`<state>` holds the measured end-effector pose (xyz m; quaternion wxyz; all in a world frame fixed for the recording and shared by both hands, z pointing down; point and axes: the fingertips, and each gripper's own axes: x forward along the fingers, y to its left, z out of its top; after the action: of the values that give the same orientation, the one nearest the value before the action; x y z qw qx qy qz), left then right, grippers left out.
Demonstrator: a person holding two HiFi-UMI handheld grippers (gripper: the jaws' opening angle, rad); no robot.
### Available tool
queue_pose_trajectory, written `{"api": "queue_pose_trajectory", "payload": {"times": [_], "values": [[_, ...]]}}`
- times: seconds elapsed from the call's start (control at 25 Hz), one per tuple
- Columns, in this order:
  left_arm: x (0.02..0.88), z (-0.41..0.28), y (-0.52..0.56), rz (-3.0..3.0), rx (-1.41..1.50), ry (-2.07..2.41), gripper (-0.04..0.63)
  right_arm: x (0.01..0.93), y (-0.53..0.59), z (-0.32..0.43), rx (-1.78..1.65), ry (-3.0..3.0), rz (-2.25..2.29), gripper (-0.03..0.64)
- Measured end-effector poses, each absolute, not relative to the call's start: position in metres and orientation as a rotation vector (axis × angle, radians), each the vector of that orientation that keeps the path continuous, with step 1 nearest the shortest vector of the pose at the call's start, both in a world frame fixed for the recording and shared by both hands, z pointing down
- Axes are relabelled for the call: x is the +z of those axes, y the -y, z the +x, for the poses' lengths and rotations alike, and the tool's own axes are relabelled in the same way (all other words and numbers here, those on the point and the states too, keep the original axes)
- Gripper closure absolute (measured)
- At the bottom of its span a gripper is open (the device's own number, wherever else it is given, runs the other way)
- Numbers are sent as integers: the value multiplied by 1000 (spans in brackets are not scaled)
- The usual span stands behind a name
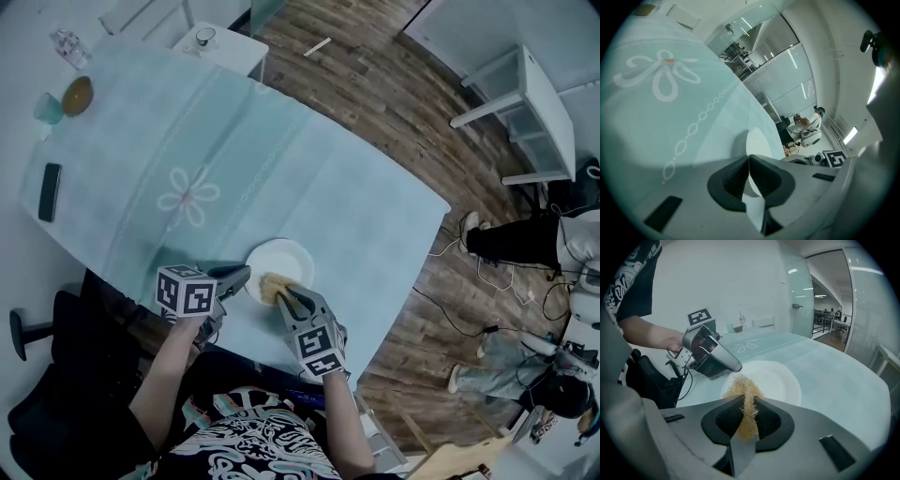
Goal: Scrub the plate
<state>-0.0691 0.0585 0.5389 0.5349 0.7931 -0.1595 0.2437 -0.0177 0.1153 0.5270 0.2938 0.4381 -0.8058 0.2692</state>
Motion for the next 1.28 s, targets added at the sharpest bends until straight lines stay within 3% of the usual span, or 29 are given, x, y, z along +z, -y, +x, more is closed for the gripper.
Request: {"api": "queue_pose_trajectory", "payload": {"times": [1.28], "values": [[542,-70,-67,2055,755,392,554,510,-117,34,794,2047,1560,522]]}}
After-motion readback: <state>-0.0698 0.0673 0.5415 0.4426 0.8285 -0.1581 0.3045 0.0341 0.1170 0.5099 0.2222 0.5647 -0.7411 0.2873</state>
